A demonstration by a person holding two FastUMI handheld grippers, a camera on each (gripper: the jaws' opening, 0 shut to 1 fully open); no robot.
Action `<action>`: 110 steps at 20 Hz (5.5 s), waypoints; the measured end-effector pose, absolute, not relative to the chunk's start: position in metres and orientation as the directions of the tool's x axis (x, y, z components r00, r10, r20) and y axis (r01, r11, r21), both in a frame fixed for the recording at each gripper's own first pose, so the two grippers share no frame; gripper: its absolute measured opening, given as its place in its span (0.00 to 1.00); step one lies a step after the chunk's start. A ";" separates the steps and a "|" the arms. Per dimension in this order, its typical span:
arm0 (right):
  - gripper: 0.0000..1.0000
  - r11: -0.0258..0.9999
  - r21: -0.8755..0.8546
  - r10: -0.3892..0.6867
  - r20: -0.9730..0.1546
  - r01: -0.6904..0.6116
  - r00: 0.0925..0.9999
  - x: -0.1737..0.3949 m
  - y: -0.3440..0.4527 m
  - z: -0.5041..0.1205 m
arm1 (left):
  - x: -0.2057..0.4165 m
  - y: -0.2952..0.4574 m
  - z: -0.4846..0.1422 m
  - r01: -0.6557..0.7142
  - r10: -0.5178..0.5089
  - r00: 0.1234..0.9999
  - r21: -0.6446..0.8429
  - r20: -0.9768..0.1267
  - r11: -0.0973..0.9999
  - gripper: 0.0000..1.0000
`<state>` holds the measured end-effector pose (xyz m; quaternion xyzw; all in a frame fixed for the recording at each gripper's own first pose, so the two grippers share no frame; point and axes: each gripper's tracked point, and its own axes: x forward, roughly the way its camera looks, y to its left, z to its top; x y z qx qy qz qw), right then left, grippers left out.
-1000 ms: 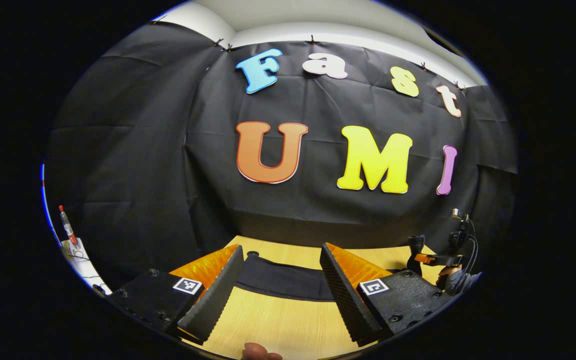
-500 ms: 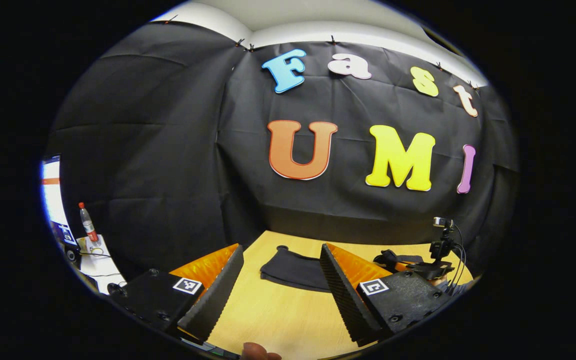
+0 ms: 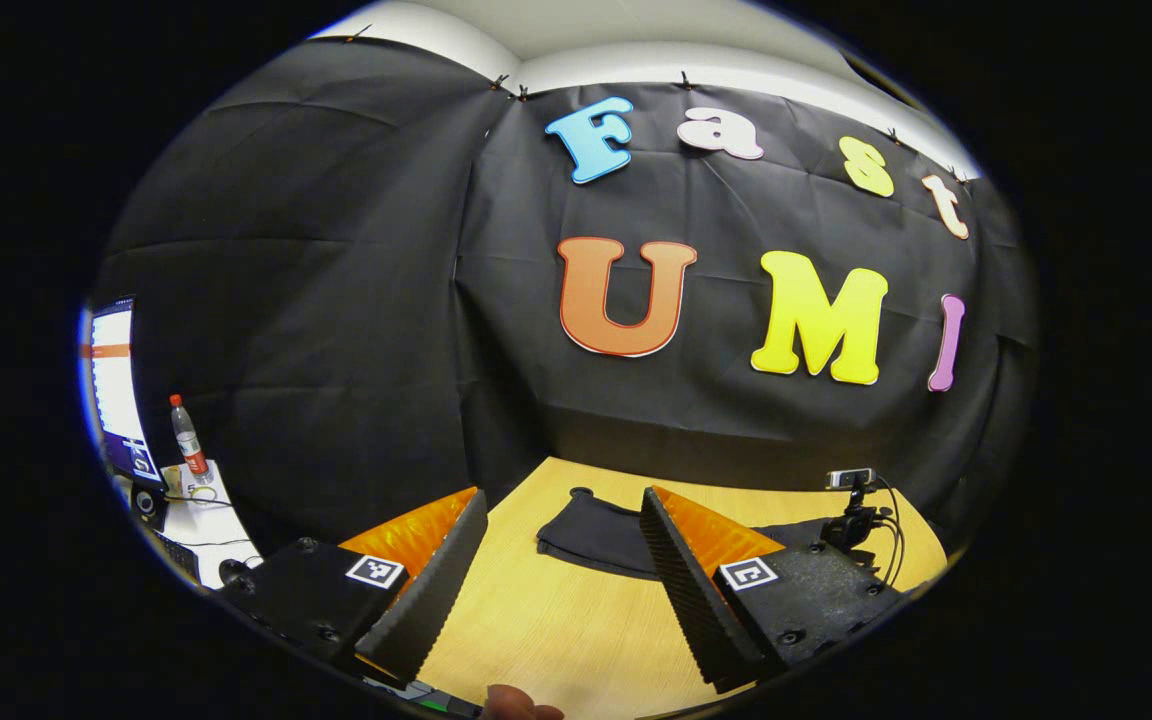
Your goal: Grasp the waist and the cuffs of the jeans and fold them to make the two legs overlap; first hold the waist and fold one-third of the jeans toward the cuffs, then hold the cuffs and fold the remaining one-third in the same direction to finish folding.
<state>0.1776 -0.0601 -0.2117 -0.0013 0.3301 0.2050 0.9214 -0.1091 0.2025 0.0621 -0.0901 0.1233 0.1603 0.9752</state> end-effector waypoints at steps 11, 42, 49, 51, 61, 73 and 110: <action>0.99 0.888 0.074 0.417 -0.549 -0.454 0.724 0.168 -0.040 -0.199 | -0.103 0.206 0.048 -0.342 0.296 0.913 -0.130 -0.282 0.931 0.99; 0.99 0.998 -0.019 0.063 0.044 -0.063 0.997 0.208 -0.239 0.133 | 0.026 0.280 -0.226 -0.617 -0.121 0.770 -0.779 -0.627 0.107 1.00; 0.99 0.999 -0.034 -0.015 0.019 0.016 1.000 0.215 -0.277 0.129 | 0.048 0.291 -0.229 -0.605 -0.100 0.790 -0.796 -0.604 0.030 0.99; 0.99 0.998 -0.048 -0.030 0.015 0.031 0.999 0.215 -0.287 0.128 | 0.066 0.290 -0.230 -0.584 -0.094 0.807 -0.812 -0.583 0.016 0.99; 0.98 0.983 -0.140 -0.120 0.008 0.120 0.993 0.210 -0.343 0.141 | 0.085 0.286 -0.256 -0.547 -0.028 0.837 -0.837 -0.547 0.003 0.06; 0.99 0.980 -0.113 -0.168 -0.016 0.165 0.986 0.203 -0.376 0.131 | 0.108 0.214 -0.122 -0.353 -0.003 0.922 -0.843 -0.388 0.406 0.03; 0.99 0.915 -0.102 -0.398 -0.066 0.391 0.915 0.104 -0.508 0.120 | 0.080 -0.163 -0.150 0.308 -0.351 0.789 -0.169 -0.504 0.936 1.00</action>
